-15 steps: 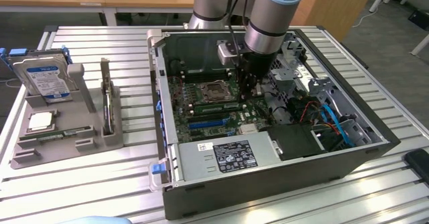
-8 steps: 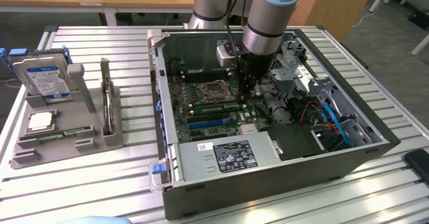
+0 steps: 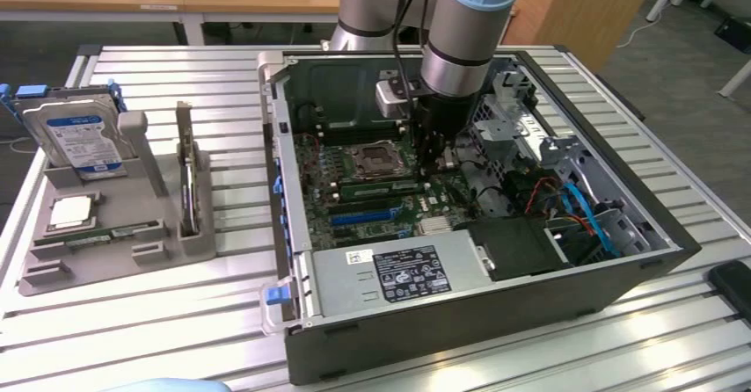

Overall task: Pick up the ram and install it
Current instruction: 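Press down the ram until it locks into place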

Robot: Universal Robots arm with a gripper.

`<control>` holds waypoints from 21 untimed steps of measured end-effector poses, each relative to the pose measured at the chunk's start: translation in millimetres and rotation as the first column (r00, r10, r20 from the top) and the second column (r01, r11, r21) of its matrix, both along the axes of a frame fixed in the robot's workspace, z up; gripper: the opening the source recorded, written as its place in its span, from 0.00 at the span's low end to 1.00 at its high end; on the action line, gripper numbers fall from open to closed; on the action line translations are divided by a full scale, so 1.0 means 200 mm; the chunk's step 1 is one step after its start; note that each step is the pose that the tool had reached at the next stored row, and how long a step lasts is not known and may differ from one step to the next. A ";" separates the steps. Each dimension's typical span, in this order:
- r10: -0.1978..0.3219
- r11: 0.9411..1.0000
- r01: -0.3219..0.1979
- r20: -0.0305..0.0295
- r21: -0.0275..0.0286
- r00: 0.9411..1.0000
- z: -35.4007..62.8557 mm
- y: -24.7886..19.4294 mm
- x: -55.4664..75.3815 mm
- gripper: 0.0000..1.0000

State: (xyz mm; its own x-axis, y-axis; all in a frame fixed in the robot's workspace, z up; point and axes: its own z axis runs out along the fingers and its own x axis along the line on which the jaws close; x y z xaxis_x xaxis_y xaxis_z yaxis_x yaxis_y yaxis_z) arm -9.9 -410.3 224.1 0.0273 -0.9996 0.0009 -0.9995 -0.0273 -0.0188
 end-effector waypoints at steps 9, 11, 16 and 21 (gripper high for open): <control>0.000 1.000 0.000 0.001 -0.001 1.000 -0.001 0.000 0.00 0.10; 0.000 1.000 0.000 0.001 -0.001 1.000 0.000 0.000 0.00 0.10; 0.000 1.000 0.000 -0.012 -0.001 1.000 0.015 0.000 0.00 0.10; 0.000 1.000 0.000 -0.017 -0.001 1.000 0.020 0.000 0.00 0.10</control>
